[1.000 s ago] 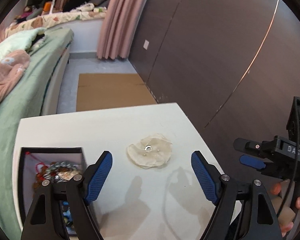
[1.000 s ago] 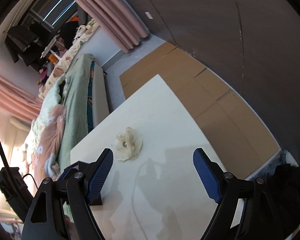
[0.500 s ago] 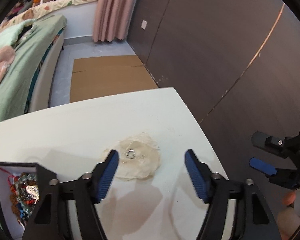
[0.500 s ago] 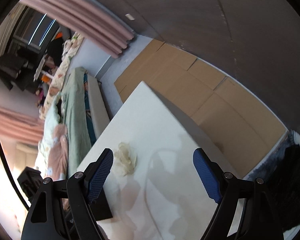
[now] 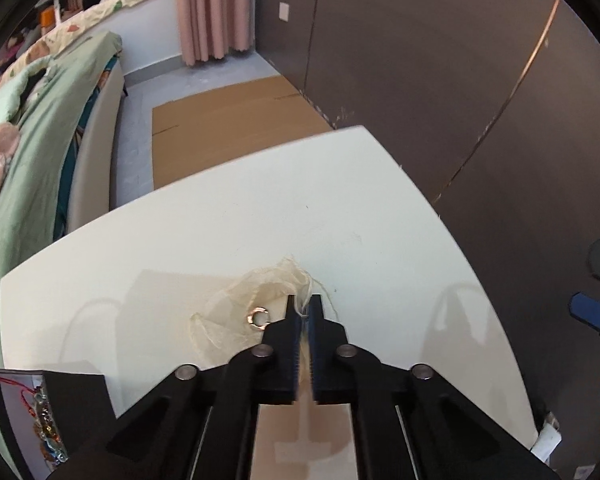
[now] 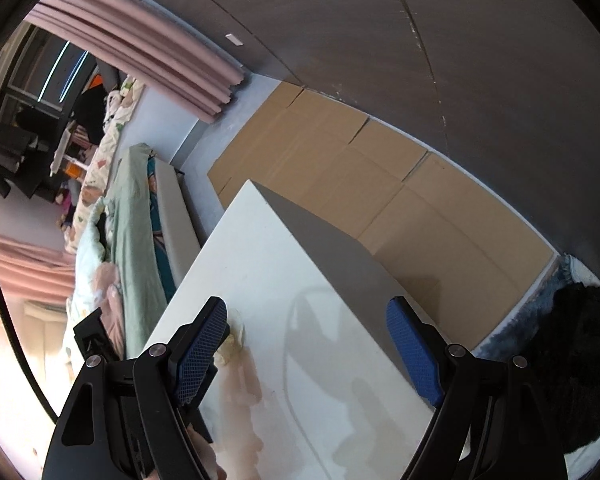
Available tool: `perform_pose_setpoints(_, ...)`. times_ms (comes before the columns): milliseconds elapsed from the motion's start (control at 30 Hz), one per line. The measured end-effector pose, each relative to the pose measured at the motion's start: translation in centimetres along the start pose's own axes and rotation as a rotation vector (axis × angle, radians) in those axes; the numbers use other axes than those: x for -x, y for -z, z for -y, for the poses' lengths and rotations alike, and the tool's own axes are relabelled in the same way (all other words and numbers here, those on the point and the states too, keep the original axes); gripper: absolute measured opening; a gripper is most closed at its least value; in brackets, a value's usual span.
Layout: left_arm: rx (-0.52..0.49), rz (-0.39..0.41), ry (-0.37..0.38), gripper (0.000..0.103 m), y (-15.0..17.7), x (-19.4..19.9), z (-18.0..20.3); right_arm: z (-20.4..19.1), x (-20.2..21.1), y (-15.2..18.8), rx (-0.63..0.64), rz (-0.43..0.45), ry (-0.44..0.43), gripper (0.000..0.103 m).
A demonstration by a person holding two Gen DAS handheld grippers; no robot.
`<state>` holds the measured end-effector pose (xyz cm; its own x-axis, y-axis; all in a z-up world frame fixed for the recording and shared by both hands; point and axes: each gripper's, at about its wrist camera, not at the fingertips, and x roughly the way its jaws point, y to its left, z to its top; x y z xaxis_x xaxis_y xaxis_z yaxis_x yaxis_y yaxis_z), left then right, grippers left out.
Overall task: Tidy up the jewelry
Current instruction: 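Lower the left gripper onto the cream fabric flower and pinch it, then carry the cream flower into the black box and open the left gripper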
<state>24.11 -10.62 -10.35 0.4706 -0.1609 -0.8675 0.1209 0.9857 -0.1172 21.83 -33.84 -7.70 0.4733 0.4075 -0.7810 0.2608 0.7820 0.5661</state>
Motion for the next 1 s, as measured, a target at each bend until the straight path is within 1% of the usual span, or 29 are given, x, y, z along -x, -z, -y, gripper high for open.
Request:
perform_pose_setpoints(133,0.01,0.071,0.048,0.001,0.9,3.5,-0.7,-0.1,-0.1,-0.2,0.012,-0.003,-0.006,0.083)
perform_pose_setpoints(233,0.038,0.13,0.111,0.001,2.2,6.1,-1.7,-0.4,-0.3,-0.2,0.024,-0.004,0.0,0.083)
perform_pose_setpoints(367,0.089,0.177,0.198,0.001,3.6,7.5,-3.1,-1.1,-0.8,0.4,0.057,-0.008,0.018,0.083)
perform_pose_setpoints(433,0.11,0.163,0.236,0.001,3.9,7.5,-3.6,-1.7,-1.2,0.9,0.083,-0.019,0.026,0.083)
perform_pose_setpoints(500,0.105,0.163,0.254,0.001,3.9,7.8,-3.9,-2.3,-1.8,1.5,0.115,-0.034,0.032,0.083)
perform_pose_setpoints(633,0.112,0.197,0.27,0.001,3.7,8.9,-5.0,-3.7,-3.0,2.7,0.178,-0.06,0.047,0.083)
perform_pose_setpoints(867,0.163,0.282,0.259,0.001,3.7,12.4,-8.9,-5.8,-4.8,4.6,0.258,-0.108,0.054,0.083)
perform_pose_setpoints(900,0.169,0.294,0.253,0.001,3.8,13.0,-9.5,-6.3,-5.0,5.0,0.278,-0.115,0.053,0.081)
perform_pose_setpoints(967,0.184,0.306,0.248,0.001,3.9,13.7,-10.4,-7.2,-5.6,5.9,0.318,-0.134,0.041,0.074)
perform_pose_setpoints(1000,0.193,0.311,0.246,0.001,4.0,14.0,-11.0,-7.7,-6.1,6.2,0.335,-0.15,0.037,0.067)
